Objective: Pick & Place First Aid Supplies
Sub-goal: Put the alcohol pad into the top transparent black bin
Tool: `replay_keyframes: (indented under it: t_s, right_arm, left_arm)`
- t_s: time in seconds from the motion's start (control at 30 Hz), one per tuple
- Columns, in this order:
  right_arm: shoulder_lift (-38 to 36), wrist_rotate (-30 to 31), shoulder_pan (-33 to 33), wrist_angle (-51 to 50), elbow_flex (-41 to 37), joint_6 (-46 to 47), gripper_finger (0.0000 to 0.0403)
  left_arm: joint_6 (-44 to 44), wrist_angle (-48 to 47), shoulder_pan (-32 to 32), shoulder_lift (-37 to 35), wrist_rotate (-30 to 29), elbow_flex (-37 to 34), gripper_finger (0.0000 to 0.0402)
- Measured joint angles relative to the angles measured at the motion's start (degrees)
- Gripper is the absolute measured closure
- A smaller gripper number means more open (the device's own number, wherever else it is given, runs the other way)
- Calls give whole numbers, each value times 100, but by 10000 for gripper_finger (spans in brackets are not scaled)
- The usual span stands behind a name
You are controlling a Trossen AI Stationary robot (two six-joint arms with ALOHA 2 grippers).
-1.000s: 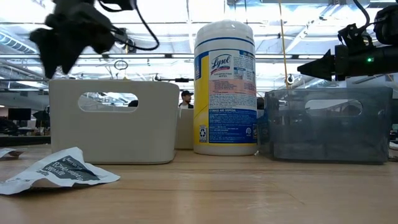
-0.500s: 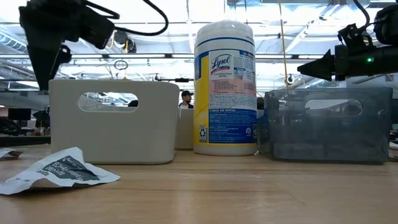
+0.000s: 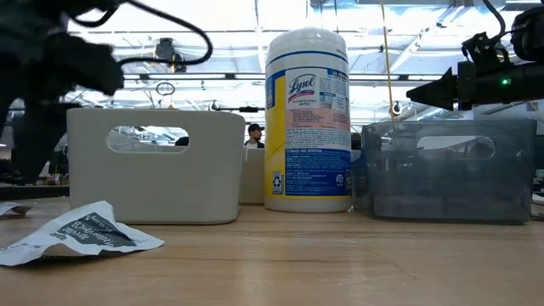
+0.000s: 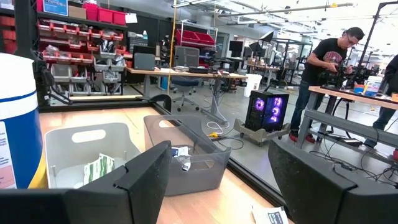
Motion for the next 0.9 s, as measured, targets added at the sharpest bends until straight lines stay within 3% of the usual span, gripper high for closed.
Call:
replay_keyframes:
  t_s: [0.3, 0.53, 0.67, 0.9]
  right_arm:
    - [0, 0, 0, 0, -1, 0, 140]
    - [0, -1, 0, 0, 0, 0, 140]
    - [0, 0, 0, 0, -2, 0, 140]
    - [0, 1, 0, 0, -2, 0, 140]
  left_arm:
    - [342, 1206, -418, -26, -95, -970, 133]
    - [347, 1373, -636, -24, -493, -1075, 137]
    - [375, 1401, -657, -19, -610, -1083, 167]
    - [-336, 1392, -638, -13, -708, -1088, 250]
